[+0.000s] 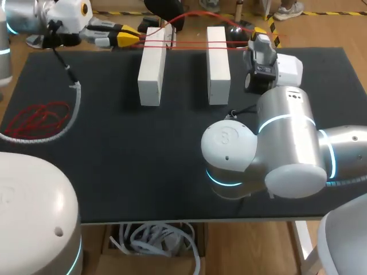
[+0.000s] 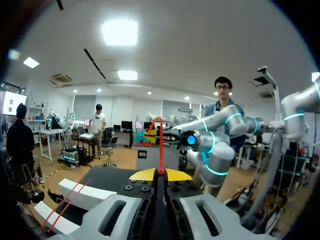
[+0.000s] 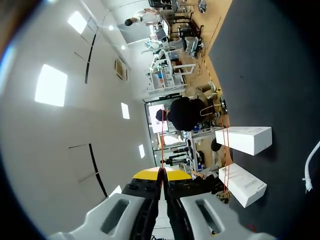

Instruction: Grab the tape and strap the tape.

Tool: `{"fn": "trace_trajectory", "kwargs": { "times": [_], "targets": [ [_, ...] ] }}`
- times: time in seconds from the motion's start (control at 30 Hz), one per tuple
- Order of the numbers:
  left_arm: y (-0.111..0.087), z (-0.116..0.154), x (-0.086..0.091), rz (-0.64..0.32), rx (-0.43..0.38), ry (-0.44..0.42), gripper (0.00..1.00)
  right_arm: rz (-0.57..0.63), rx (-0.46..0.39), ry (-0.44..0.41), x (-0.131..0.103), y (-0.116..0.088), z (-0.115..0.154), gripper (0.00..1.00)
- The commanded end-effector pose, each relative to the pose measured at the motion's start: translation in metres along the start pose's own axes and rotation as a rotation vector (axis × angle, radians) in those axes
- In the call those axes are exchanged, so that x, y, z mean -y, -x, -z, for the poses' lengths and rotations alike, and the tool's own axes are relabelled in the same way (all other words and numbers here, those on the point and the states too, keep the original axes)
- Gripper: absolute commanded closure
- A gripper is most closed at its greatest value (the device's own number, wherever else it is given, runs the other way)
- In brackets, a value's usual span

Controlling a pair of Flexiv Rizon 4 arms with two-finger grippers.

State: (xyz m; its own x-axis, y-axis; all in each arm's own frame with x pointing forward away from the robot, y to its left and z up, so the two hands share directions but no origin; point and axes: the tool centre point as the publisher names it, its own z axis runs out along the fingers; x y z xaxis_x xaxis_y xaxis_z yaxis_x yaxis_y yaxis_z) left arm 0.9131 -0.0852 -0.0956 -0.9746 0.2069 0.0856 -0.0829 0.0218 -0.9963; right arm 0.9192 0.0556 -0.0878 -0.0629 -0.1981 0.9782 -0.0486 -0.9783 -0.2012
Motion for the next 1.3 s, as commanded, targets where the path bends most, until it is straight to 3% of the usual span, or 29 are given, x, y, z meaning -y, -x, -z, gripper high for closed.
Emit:
{"fn": "trace_trajectory", "kwargs": {
  "times": [0.03, 0.17, 0.37, 0.47, 1.3],
  "targets": [
    [-0.0058, -0.0072, 0.0083, 0.15, 0.065, 0.554, 1.0, 0.002, 0.007, 0.002, 0.0004, -0.0029, -0.0001, 1.0],
    [-0.0066, -0.0061, 0.0086, 0.171, 0.11, 0.618, 1.0, 0.002, 0.007, 0.002, 0.0004, -0.0029, -0.0001, 1.0],
    [-0.0082, 0.0004, 0.0088, 0.151, 0.171, 0.597, 1.0, 0.002, 0.007, 0.002, 0.0004, -0.0029, -0.0001, 1.0],
    [-0.0087, 0.0021, 0.0081, 0.127, 0.142, 0.576, 1.0, 0.002, 0.007, 0.002, 0.0004, -0.0029, -0.0001, 1.0],
    [-0.0087, 0.0021, 0.0081, 0.127, 0.142, 0.576, 1.0, 0.002, 0.007, 0.002, 0.0004, -0.0029, -0.0001, 1.0]
  ]
}}
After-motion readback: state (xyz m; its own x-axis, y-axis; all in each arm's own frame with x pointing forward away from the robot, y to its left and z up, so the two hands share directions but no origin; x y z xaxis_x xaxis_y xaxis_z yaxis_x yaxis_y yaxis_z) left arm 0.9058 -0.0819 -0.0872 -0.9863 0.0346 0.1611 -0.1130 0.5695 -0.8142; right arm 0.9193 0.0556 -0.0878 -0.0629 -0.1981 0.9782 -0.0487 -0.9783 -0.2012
